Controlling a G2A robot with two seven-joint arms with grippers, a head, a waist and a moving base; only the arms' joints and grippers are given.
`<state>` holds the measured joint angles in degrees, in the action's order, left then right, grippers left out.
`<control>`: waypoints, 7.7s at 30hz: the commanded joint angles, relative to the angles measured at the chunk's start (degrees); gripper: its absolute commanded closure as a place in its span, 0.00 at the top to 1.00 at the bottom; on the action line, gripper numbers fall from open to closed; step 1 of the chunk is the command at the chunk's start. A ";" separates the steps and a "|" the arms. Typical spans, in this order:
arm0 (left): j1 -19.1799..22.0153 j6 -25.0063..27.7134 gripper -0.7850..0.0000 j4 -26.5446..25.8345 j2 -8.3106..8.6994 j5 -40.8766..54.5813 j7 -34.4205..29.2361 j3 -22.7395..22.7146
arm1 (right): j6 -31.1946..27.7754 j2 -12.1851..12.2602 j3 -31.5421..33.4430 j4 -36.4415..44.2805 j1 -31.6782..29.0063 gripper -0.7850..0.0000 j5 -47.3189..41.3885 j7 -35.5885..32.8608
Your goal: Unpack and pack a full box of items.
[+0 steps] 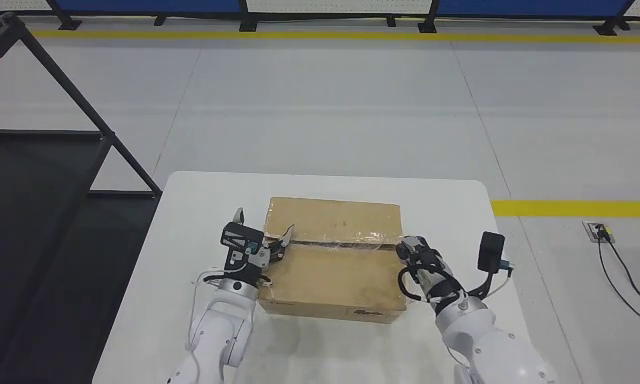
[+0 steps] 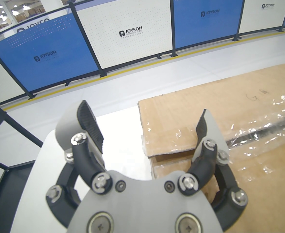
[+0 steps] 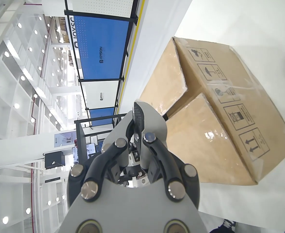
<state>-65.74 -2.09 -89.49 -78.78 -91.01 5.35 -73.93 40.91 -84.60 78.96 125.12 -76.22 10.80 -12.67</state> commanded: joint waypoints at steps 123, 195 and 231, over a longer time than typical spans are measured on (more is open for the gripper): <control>-7.12 -4.49 1.00 -8.32 -0.21 8.19 4.96 -8.94 | -2.71 4.61 -9.17 -24.88 23.59 0.00 -3.31 -16.68; -9.89 -4.02 1.00 -7.69 0.51 14.66 6.30 -17.56 | 2.08 1.81 -21.24 -36.10 34.87 0.00 -3.99 -19.82; -7.31 -3.54 1.00 -6.44 0.44 11.75 5.13 -14.06 | 3.24 7.42 0.75 -24.52 17.58 0.00 -3.53 -20.05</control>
<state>-73.08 -5.62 -95.96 -78.34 -79.25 10.49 -88.02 44.39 -77.23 79.23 100.33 -58.25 7.67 -32.89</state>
